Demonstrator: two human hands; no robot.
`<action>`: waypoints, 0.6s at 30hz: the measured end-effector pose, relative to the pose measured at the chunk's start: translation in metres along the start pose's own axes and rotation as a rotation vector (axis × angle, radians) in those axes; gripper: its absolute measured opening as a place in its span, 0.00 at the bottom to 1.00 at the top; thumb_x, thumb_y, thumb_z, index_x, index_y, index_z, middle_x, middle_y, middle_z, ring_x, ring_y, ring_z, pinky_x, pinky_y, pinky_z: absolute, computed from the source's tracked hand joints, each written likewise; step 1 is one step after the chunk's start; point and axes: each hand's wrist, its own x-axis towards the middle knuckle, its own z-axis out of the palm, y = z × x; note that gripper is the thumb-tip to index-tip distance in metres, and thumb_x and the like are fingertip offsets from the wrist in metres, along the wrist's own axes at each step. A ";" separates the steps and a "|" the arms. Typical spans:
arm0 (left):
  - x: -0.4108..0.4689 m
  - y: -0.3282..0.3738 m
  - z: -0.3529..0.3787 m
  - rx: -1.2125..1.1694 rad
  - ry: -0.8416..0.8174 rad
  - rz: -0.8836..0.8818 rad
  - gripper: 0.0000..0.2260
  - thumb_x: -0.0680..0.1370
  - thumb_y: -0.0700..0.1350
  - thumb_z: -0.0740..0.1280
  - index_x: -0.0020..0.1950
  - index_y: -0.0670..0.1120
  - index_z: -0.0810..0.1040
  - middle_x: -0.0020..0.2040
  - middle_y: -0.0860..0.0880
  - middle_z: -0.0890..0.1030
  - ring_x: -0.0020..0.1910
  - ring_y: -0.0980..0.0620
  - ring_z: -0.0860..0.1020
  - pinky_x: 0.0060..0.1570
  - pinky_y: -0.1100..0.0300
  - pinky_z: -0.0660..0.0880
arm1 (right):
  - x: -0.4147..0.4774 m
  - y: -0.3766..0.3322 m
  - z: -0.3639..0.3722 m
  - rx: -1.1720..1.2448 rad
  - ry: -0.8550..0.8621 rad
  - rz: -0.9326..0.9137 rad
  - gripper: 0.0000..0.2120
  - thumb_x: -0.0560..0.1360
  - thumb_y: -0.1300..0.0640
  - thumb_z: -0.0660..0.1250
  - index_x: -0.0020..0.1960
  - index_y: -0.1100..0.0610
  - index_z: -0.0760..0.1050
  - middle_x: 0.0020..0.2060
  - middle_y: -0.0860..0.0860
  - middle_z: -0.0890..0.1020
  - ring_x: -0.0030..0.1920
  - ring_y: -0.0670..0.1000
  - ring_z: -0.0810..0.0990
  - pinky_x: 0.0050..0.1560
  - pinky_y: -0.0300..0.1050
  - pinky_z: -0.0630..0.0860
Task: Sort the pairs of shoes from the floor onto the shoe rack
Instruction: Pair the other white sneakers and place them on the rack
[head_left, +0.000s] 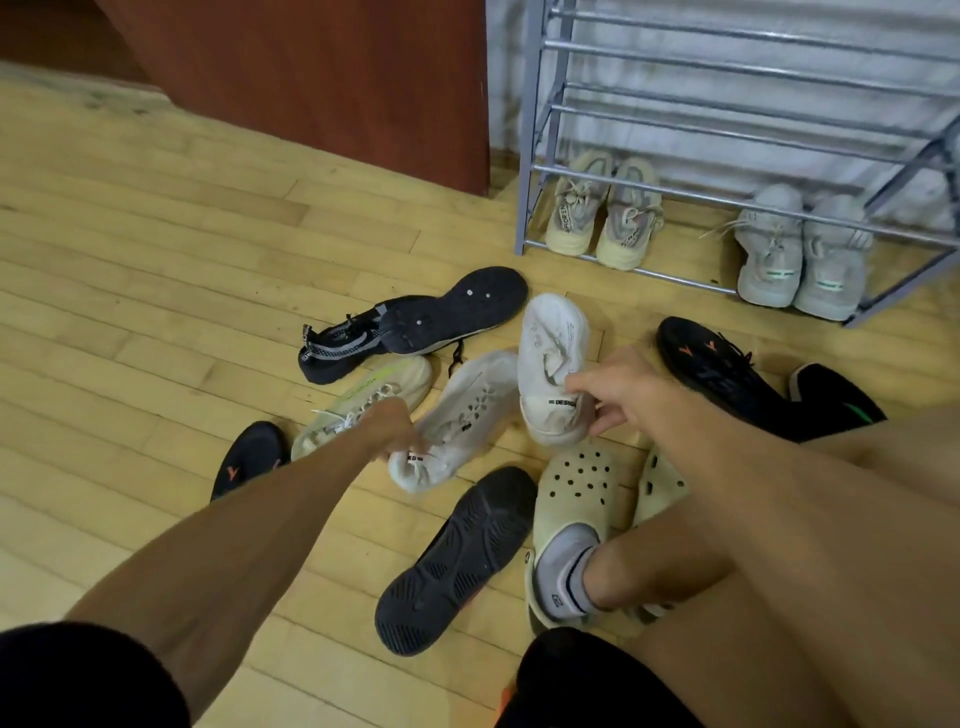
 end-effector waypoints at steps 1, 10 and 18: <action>-0.004 0.003 -0.008 -0.040 0.002 0.011 0.13 0.70 0.46 0.74 0.37 0.37 0.78 0.33 0.43 0.78 0.30 0.48 0.77 0.32 0.58 0.75 | -0.003 -0.003 0.000 0.054 -0.006 0.007 0.21 0.71 0.64 0.72 0.62 0.66 0.74 0.55 0.64 0.80 0.53 0.64 0.82 0.40 0.55 0.82; -0.025 0.064 -0.057 -0.515 0.055 0.168 0.14 0.71 0.43 0.75 0.46 0.32 0.81 0.44 0.37 0.83 0.42 0.43 0.82 0.44 0.54 0.81 | -0.015 -0.040 -0.034 0.356 0.077 -0.044 0.11 0.71 0.65 0.72 0.51 0.66 0.76 0.46 0.62 0.80 0.42 0.61 0.82 0.31 0.55 0.81; -0.011 0.156 -0.081 -0.690 0.043 0.291 0.11 0.71 0.41 0.75 0.43 0.34 0.79 0.36 0.41 0.80 0.35 0.45 0.80 0.46 0.50 0.81 | -0.004 -0.053 -0.098 0.342 0.218 -0.124 0.06 0.71 0.67 0.71 0.43 0.64 0.74 0.39 0.59 0.79 0.41 0.60 0.83 0.38 0.54 0.83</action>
